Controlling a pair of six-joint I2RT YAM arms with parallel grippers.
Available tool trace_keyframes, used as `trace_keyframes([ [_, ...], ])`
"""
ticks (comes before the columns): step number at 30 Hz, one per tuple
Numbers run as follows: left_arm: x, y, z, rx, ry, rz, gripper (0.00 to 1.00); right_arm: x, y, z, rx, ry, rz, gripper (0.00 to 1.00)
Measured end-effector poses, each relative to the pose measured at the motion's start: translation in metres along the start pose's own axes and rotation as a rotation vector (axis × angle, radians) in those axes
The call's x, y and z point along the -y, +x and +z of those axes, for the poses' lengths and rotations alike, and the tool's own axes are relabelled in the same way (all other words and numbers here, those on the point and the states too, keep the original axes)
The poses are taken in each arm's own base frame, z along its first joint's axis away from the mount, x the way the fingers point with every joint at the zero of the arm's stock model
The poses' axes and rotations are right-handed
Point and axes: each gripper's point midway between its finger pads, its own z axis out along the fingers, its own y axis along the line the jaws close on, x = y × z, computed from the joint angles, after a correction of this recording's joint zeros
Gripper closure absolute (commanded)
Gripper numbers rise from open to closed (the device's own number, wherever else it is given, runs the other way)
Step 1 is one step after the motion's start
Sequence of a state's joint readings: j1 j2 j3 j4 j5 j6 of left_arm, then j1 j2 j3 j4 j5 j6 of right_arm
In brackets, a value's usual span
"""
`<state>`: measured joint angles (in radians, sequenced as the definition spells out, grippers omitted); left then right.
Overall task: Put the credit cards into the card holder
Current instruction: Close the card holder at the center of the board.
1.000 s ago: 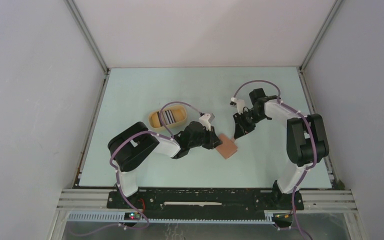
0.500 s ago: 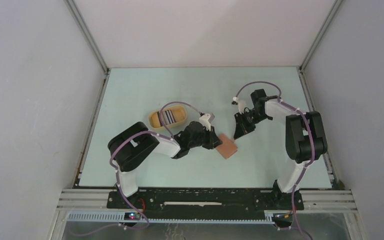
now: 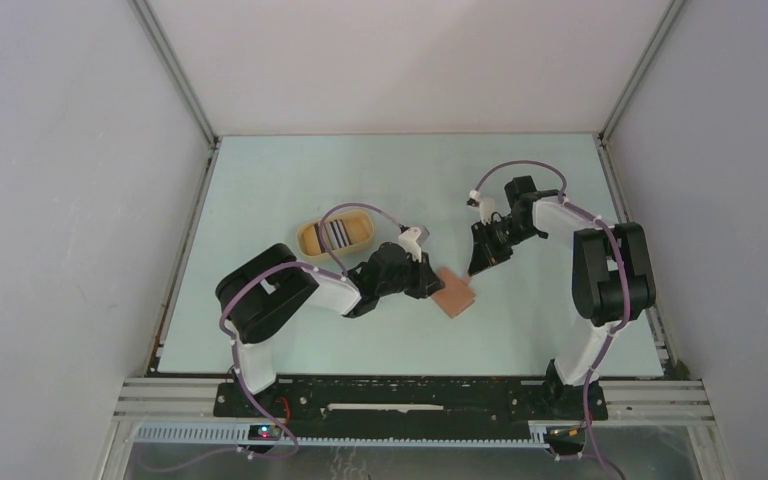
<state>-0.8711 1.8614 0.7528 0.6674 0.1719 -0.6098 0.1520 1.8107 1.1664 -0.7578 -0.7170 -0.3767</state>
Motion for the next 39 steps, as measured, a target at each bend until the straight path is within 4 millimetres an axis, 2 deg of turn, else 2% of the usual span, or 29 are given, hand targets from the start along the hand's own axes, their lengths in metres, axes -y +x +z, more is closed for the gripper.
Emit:
trace_keyframes([
  [15, 0.000, 0.000, 0.000, 0.000, 0.000, 0.000, 0.86, 0.001, 0.001, 0.001, -0.001, -0.010, 0.017, 1.00],
  [26, 0.000, 0.000, 0.000, 0.000, 0.000, 0.000, 0.87, 0.001, 0.000, 0.002, -0.002, -0.015, 0.003, 1.00],
  [30, 0.000, 0.000, 0.000, 0.000, 0.000, 0.000, 0.87, -0.007, -0.002, 0.004, -0.004, -0.025, -0.042, 1.00],
  [36, 0.000, 0.000, 0.000, 0.001, 0.000, -0.002, 0.88, -0.033, -0.008, 0.010, -0.008, -0.039, -0.168, 1.00],
  [39, 0.000, -0.001, 0.000, -0.001, 0.005, -0.003, 0.88, -0.038, -0.007, 0.014, -0.022, -0.030, -0.211, 1.00],
])
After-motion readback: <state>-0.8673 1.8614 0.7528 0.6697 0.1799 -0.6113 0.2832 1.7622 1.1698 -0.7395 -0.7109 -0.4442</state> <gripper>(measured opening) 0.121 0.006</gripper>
